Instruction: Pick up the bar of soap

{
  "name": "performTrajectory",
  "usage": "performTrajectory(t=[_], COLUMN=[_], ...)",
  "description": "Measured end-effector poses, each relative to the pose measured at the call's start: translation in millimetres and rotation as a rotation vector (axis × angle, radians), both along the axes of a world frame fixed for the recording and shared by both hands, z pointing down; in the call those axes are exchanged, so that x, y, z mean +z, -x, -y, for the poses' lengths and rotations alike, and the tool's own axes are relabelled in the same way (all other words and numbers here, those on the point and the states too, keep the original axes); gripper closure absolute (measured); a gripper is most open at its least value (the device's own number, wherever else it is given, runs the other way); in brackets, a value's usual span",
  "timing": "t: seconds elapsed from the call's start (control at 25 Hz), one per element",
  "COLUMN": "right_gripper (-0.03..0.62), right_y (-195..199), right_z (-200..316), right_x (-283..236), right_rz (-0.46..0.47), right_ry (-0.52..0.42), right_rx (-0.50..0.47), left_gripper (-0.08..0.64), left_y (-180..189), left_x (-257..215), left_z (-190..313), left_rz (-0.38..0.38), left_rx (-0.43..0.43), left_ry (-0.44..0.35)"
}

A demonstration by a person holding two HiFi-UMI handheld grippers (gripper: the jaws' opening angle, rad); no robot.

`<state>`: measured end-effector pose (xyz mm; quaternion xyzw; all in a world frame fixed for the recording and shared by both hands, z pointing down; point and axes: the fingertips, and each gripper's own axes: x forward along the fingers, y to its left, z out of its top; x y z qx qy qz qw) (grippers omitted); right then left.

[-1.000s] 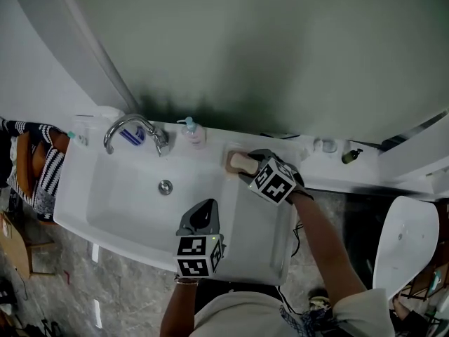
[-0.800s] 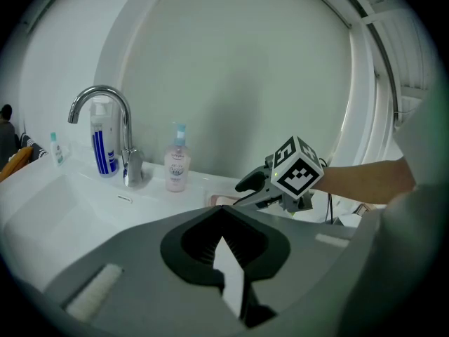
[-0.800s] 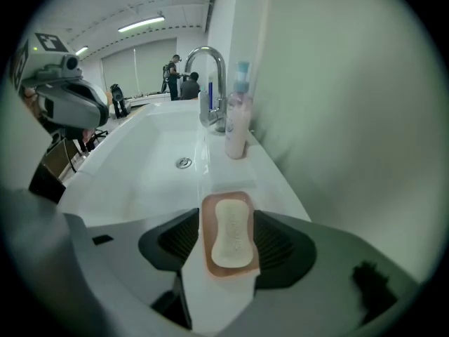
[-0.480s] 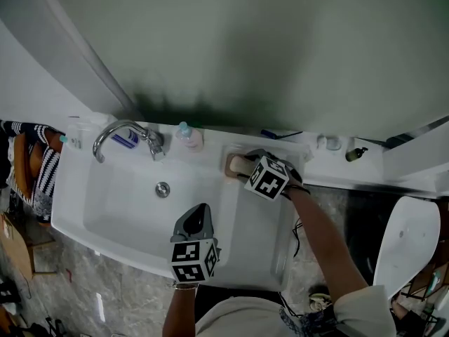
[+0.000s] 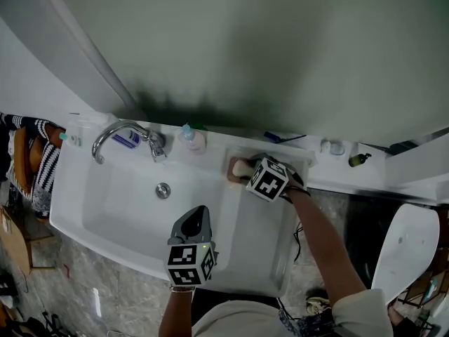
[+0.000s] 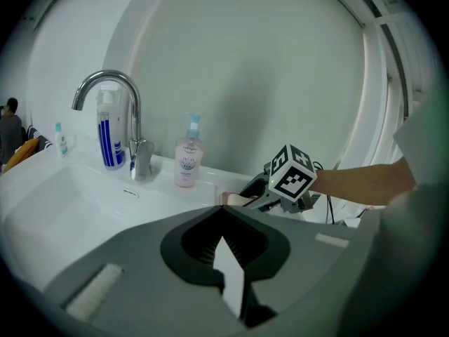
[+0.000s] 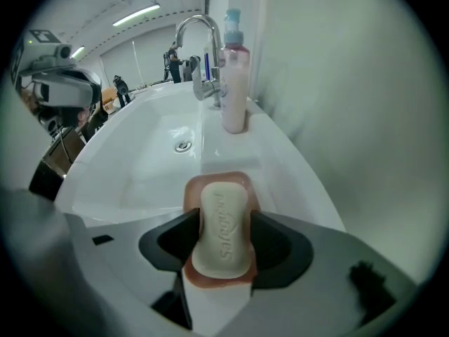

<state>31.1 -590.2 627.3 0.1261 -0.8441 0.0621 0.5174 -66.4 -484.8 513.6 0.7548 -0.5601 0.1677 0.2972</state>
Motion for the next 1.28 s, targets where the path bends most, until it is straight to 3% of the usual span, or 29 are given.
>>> performTrajectory(t=[0.36, 0.96, 1.28], right_gripper=[0.359, 0.362, 0.376], right_y=[-1.2, 3.5, 3.4], right_z=[1.4, 5.9, 5.3], right_x=[6.0, 7.2, 5.1], right_rz=[0.002, -0.058, -0.021], right_ry=[0.074, 0.091, 0.062], right_rx=[0.011, -0.014, -0.014], left_gripper=[0.551, 0.551, 0.551], left_y=[-1.2, -2.2, -0.5], left_x=[-4.0, -0.2, -4.0], left_z=[4.5, 9.2, 9.0], left_rz=[-0.009, -0.024, -0.051], left_rx=[0.015, -0.024, -0.056], left_ry=[-0.011, 0.001, -0.016])
